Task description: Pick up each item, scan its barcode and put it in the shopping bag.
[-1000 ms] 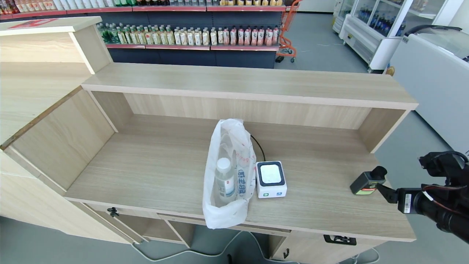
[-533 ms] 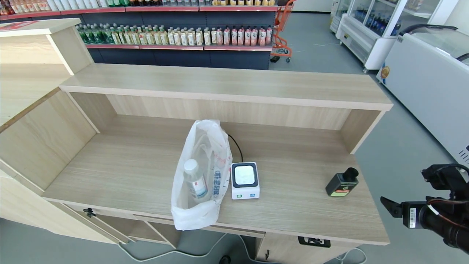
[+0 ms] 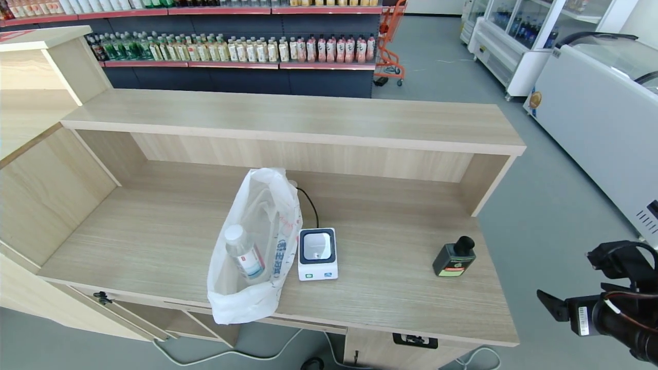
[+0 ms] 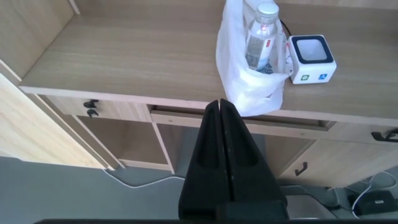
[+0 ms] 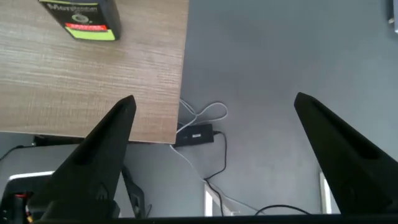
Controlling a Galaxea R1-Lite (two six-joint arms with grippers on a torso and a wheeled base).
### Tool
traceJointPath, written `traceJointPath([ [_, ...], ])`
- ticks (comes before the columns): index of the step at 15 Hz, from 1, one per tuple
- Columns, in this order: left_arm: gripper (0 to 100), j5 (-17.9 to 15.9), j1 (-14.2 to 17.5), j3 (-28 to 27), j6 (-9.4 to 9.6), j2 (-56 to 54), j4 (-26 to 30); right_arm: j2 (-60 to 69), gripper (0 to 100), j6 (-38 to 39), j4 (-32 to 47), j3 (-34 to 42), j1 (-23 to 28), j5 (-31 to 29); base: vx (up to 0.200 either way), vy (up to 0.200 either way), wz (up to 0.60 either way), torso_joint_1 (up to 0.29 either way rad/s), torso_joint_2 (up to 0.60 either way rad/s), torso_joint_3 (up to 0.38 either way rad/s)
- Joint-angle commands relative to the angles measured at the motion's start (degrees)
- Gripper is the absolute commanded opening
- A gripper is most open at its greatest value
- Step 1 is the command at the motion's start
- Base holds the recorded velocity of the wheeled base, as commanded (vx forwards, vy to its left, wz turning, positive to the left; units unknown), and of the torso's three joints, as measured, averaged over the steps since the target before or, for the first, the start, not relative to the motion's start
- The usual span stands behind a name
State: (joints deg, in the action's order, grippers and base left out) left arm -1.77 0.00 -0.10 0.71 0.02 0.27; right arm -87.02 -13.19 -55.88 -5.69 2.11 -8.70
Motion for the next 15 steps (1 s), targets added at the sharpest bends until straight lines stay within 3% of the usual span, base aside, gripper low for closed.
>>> traceJointPath([
  [1, 0, 0.0, 0.0, 0.0, 0.00, 0.0, 0.0, -0.6, 100, -2.1, 0.3, 0.2, 0.7, 0.0, 0.000, 0.000, 0.00, 0.000, 0.00, 0.000],
  [6, 0, 0.0, 0.0, 0.0, 0.00, 0.0, 0.0, -10.9, 100, -8.3, -0.6, -4.9, 2.3, -0.1, 0.000, 0.000, 0.00, 0.000, 0.00, 0.000],
  [9, 0, -0.1, 0.0, 0.0, 0.00, 0.1, 0.0, -17.5, 100, -10.0, -5.8, -8.3, 2.1, 0.1, 0.000, 0.000, 0.00, 0.000, 0.00, 0.000],
  [15, 0, 0.0, 0.0, 0.0, 0.00, 0.0, 0.0, -24.2, 100, -11.1, -11.5, -9.1, -0.7, 0.6, 0.000, 0.000, 0.00, 0.000, 0.00, 0.000],
])
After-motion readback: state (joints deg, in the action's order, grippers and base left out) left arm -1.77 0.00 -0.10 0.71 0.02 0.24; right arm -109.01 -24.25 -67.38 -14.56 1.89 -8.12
